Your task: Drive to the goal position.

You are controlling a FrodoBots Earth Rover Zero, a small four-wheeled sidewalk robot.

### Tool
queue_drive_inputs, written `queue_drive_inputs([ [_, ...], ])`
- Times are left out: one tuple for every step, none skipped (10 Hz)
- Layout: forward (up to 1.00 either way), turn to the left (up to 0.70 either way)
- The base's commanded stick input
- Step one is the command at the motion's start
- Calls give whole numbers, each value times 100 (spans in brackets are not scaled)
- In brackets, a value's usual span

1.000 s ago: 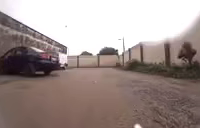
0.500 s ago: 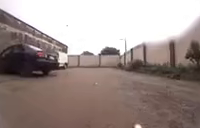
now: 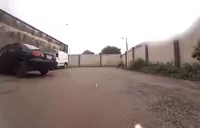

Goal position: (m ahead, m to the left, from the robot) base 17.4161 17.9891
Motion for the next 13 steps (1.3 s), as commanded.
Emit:
queue_drive_inputs([
  [70, 3],
  [70, 3],
  [70, 3],
  [70, 3],
  [70, 3],
  [70, 3],
  [70, 3],
  [70, 3],
  [70, 3],
  [70, 3],
  [70, 3],
  [70, 3],
  [70, 3],
])
